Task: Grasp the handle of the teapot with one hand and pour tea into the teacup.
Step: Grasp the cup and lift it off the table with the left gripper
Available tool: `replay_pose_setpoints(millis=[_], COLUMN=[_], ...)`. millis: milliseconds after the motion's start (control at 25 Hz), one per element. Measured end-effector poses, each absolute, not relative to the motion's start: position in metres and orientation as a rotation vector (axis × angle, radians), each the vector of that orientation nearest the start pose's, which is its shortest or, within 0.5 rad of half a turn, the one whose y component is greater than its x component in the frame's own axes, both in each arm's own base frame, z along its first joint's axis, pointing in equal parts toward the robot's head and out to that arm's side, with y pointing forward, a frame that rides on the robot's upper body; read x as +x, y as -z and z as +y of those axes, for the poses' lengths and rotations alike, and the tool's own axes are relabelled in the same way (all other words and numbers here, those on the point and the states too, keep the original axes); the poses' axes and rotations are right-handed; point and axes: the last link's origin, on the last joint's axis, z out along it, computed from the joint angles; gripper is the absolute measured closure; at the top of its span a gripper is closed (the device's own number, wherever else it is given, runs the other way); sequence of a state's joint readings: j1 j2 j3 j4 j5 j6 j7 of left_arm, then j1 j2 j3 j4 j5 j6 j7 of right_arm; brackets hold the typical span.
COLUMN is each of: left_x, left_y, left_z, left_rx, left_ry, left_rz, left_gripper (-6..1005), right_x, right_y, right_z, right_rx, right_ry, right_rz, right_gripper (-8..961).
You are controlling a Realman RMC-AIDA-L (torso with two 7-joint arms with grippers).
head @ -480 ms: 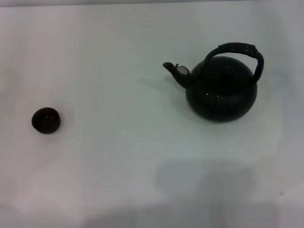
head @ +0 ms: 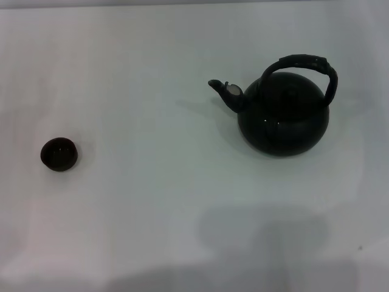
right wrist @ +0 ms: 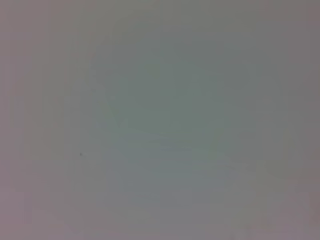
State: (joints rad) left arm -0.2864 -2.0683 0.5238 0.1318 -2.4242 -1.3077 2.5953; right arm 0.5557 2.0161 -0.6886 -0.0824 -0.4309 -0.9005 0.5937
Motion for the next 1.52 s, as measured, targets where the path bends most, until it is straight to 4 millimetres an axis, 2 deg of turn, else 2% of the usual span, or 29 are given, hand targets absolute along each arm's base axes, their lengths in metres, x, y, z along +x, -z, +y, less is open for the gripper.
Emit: replay_pose_setpoints(millis=[200,640,1160,1520], left_x=[-0.401,-0.396,-0.396,-0.396], left_y=[-0.060,-0.046,-0.057,-0.060], left_z=[0.271,0.276,0.281,0.283], left_rx=[-1.292,-1.284,-1.241,-1.271], left_ry=[0.827,0.888,1.050,1.058], left_rz=[-0.731,-0.820,-0.936,-0.956], left_gripper=[185,187,255,310], right_x=[0.381,0.379,0.383,0.384], right_y=[-0.067,-0.065,-0.061,-0.060], right_z=[0.376,0.377,0.372,0.371], right_rx=[-1.182,-1.194,-1.192,-1.191], right_ry=[-0.812,-0.812,-0.802,-0.800], right_rz=[0.961,0.958,0.976,0.981], right_gripper=[214,213,214,214])
